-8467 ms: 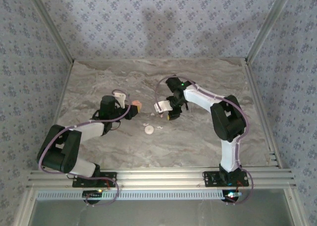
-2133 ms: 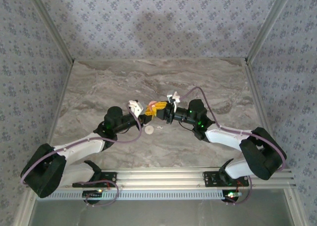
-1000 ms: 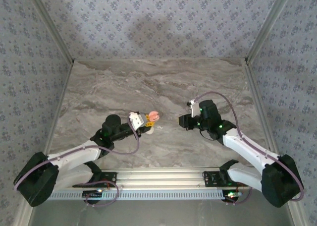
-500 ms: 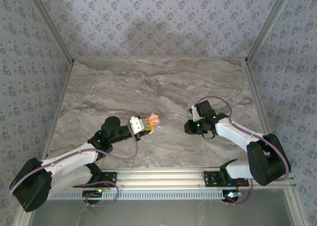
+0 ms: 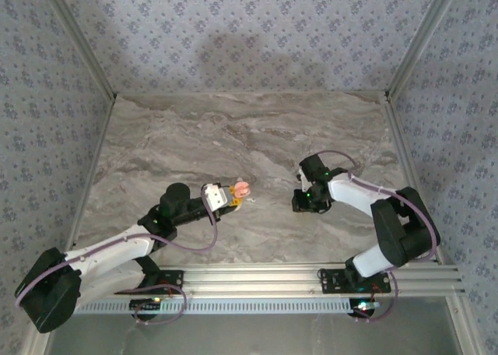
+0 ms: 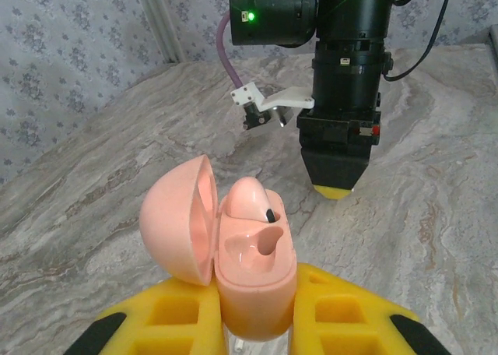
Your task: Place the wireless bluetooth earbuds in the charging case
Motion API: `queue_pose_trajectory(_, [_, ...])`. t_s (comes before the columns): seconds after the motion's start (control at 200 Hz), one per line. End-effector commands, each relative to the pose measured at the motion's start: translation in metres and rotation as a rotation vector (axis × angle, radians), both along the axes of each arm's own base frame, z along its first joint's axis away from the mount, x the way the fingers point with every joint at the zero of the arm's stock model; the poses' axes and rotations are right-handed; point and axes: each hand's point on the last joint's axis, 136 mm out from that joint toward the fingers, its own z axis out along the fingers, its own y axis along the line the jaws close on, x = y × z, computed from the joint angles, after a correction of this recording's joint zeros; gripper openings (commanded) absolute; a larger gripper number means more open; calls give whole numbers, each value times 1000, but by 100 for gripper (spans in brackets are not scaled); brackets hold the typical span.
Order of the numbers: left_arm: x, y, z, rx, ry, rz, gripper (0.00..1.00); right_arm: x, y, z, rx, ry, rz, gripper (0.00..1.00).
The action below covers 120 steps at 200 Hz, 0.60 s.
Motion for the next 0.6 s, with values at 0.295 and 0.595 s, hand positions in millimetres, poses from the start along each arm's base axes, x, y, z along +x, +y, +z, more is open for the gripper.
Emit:
queue_pose_trajectory(0.295, [5, 0, 14, -15, -47, 22, 0, 1, -21, 46, -198, 73, 94, 54])
queue_pose_trajectory(0.595, [7, 2, 13, -7, -48, 39, 0, 0, -20, 50, -277, 192, 211, 54])
